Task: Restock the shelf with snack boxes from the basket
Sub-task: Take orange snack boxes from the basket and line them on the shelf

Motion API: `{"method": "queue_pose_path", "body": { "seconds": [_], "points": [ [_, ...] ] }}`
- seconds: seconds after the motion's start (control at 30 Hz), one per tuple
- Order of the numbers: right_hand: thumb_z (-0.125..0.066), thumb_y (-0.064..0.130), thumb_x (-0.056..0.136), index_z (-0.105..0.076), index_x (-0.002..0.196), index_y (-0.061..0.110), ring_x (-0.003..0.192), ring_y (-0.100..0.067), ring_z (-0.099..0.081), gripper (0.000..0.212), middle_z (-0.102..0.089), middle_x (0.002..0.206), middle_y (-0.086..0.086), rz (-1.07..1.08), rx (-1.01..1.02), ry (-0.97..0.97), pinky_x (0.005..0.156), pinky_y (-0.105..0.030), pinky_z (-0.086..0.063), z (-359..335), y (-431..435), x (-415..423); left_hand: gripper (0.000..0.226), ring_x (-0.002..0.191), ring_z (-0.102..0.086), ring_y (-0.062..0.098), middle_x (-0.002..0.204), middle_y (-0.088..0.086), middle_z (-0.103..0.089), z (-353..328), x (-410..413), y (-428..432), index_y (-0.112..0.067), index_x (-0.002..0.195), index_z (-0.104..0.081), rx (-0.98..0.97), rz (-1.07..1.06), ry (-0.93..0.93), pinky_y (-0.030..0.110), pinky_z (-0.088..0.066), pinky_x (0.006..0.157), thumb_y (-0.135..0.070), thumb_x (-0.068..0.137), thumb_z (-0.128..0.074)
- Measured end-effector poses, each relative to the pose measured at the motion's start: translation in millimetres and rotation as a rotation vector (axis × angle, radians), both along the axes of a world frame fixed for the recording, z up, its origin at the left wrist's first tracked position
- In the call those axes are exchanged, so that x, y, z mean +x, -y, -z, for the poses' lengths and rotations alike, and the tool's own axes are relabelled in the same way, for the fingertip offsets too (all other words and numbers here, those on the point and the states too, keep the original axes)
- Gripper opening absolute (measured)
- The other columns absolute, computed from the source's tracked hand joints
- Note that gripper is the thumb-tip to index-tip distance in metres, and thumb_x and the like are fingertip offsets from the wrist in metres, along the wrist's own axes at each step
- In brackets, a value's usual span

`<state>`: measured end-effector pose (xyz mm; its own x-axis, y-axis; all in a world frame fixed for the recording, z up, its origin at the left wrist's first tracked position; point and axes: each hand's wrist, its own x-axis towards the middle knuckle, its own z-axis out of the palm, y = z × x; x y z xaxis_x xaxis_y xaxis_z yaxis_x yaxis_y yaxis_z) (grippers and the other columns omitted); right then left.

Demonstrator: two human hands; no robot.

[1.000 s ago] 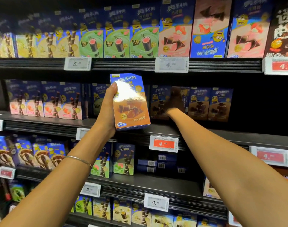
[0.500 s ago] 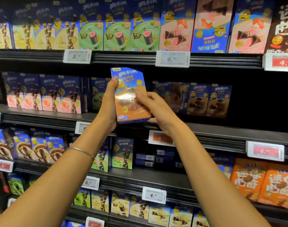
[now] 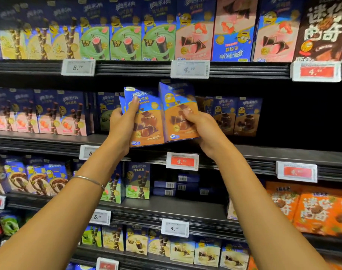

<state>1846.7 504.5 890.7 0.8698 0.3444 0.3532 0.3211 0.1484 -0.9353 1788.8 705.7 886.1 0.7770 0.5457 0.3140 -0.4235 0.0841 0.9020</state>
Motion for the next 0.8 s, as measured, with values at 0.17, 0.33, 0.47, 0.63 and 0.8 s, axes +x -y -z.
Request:
{"method": "queue_pose_path", "body": {
  "seconds": [0.17,0.33,0.47,0.63,0.8],
  "points": [
    [-0.073,0.019,0.090,-0.060,0.114,0.001,0.072,-0.012,-0.070,0.032,-0.070,0.095,-0.008,0.344,0.011,-0.027,0.055,-0.024,-0.053,2,45,39,0.061,0.086,-0.081,0.022,0.111,0.010,-0.080,-2,4,9,-0.007,0.133,-0.058,0.019,-0.018,-0.005,0.040,-0.066,0.074,-0.056,0.098,-0.068],
    [-0.070,0.015,0.088,-0.048,0.085,0.009,0.078,-0.022,-0.052,0.023,-0.053,0.087,-0.011,0.556,-0.222,-0.025,0.063,-0.032,-0.039,18,56,72,0.051,0.075,-0.080,0.013,0.101,0.003,-0.080,-6,12,20,-0.016,0.118,-0.057,0.018,-0.035,-0.007,0.030,-0.063,0.059,-0.060,0.095,-0.069],
    [-0.056,0.012,0.091,-0.044,0.067,0.010,0.074,-0.026,-0.048,0.027,-0.048,0.072,-0.007,0.625,-0.463,0.037,0.063,-0.034,-0.036,13,54,83,0.048,0.074,-0.080,0.013,0.097,0.001,-0.080,-10,17,27,-0.018,0.115,-0.055,0.016,-0.020,-0.001,0.028,-0.061,0.055,-0.060,0.095,-0.069],
    [-0.045,0.007,0.097,-0.039,0.062,0.011,0.085,-0.027,-0.045,0.036,-0.043,0.070,-0.009,0.569,-0.629,0.036,0.074,-0.037,-0.035,9,55,100,0.053,0.074,-0.080,0.013,0.102,0.004,-0.079,-11,20,33,-0.017,0.120,-0.054,0.031,-0.003,0.003,0.027,-0.060,0.053,-0.062,0.095,-0.069],
    [-0.041,0.006,0.101,-0.042,0.066,0.014,0.094,-0.024,-0.044,0.036,-0.050,0.093,-0.014,0.558,-0.652,0.003,0.081,-0.034,-0.037,8,54,113,0.053,0.072,-0.080,0.012,0.107,0.006,-0.078,-10,21,34,-0.017,0.121,-0.054,0.032,-0.008,0.006,0.025,-0.060,0.053,-0.061,0.095,-0.069]
  ]
}}
